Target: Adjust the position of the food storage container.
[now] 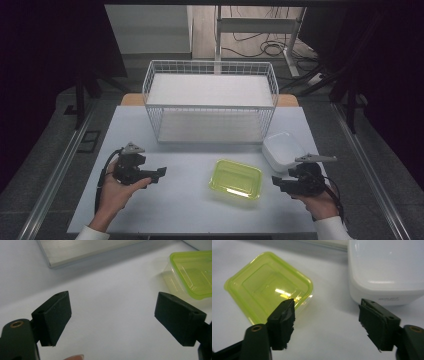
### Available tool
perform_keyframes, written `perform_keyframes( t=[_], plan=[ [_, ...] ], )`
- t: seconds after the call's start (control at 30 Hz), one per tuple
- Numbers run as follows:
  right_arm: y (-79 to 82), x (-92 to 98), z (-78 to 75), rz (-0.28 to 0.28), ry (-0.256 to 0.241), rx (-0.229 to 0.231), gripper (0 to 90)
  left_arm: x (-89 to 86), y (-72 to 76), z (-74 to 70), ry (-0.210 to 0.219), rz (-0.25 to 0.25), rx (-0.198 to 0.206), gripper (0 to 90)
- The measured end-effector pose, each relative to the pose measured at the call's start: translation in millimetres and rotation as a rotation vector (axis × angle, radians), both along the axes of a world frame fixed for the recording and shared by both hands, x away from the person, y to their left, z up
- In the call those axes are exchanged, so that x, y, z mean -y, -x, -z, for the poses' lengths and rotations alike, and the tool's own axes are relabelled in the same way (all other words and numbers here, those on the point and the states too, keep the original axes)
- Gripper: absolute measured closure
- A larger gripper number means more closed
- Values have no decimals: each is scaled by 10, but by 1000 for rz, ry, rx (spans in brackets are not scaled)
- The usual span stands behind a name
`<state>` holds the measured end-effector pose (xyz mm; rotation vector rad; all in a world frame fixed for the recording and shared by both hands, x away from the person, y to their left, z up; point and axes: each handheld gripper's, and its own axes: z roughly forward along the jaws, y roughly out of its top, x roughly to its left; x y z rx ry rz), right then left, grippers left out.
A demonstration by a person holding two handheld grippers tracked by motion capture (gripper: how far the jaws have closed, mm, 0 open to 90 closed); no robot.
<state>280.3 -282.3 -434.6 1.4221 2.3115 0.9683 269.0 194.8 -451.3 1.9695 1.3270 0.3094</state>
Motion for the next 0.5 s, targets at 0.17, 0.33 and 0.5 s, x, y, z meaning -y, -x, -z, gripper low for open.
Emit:
perform_keyframes(
  t=[0.17,0.33,0.5],
  plan=[
    [45,-50,26,-31,33,-53,397,22,-15,11,-5,6,-11,134],
    [6,-105,116,-46,68,-101,539,33,-23,35,-16,11,-19,133],
    [-49,-160,222,-58,91,-138,688,27,-16,74,-22,7,-35,133]
  ],
)
